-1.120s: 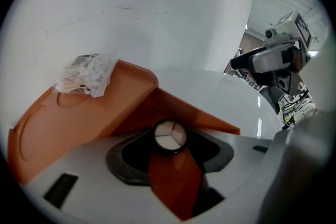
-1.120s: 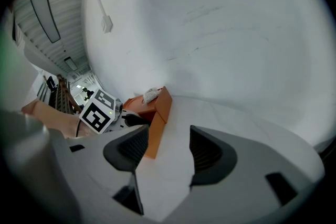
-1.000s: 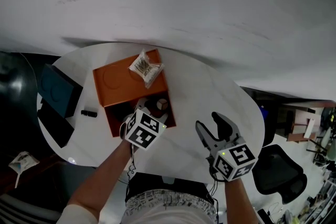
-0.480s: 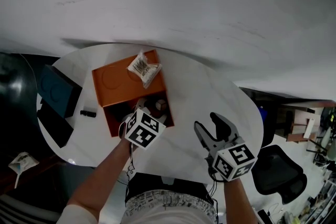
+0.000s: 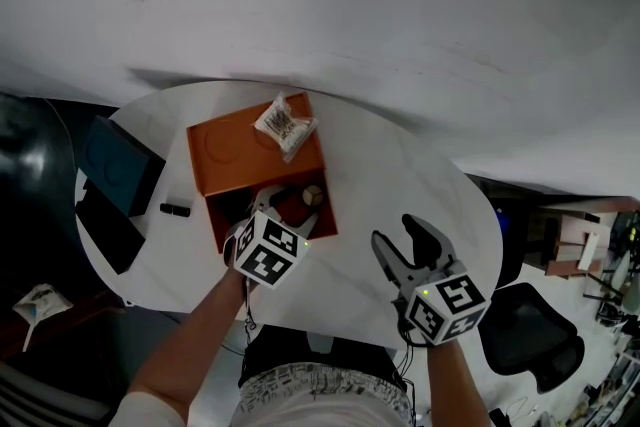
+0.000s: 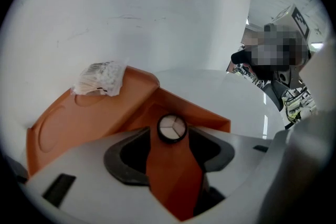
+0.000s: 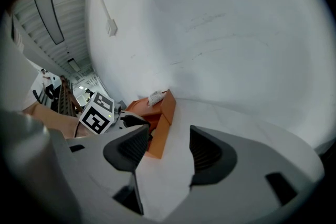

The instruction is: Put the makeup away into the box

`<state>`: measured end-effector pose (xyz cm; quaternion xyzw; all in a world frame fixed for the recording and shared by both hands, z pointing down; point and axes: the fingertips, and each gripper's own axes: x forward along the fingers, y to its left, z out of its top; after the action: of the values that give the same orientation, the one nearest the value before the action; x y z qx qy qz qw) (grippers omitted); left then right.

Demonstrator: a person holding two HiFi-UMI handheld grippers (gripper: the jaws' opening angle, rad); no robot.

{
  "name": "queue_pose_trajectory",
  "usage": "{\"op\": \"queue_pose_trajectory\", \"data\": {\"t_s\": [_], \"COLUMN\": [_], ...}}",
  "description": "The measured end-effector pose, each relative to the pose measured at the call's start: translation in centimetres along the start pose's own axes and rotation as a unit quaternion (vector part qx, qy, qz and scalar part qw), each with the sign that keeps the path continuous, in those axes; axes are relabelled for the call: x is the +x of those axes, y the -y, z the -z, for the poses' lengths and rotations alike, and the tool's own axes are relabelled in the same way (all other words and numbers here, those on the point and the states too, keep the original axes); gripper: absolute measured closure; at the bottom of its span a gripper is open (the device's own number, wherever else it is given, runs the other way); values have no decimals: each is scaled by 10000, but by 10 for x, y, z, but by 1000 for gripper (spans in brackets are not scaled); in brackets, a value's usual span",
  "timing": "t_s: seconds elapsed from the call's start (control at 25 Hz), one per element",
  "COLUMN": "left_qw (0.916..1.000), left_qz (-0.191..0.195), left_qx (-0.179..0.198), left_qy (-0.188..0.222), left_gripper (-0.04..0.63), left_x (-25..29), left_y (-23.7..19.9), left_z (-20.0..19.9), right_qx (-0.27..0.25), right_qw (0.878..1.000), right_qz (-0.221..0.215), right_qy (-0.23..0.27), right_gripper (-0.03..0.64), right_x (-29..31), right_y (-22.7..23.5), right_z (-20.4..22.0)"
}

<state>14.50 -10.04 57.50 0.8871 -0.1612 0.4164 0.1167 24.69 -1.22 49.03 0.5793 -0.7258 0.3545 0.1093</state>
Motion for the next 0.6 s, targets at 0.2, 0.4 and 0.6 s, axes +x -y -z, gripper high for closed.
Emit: {"op": "queue_pose_trajectory", "data": {"t_s": [0.2, 0.4, 0.6], "left_qw": [9997, 9987, 9962], "left_qz": [-105, -264, -448], "left_qx": [-7, -3, -121], "left_qy": [203, 442, 740], "left_gripper": [347, 347, 348], "left_x": [-21, -45, -75], "left_y": [3, 7, 7], "left_z": [-5, -9, -11], "right_qx": [-131, -308, -535], "right_qw": [9999, 9992, 9979], "right_qz": [-82, -208, -343], "right_qy": [41, 112, 147], "right_gripper": [359, 359, 359], "right_x": [-4, -8, -12], "right_y": [-13, -24, -42], "right_z": [-4, -6, -13]}}
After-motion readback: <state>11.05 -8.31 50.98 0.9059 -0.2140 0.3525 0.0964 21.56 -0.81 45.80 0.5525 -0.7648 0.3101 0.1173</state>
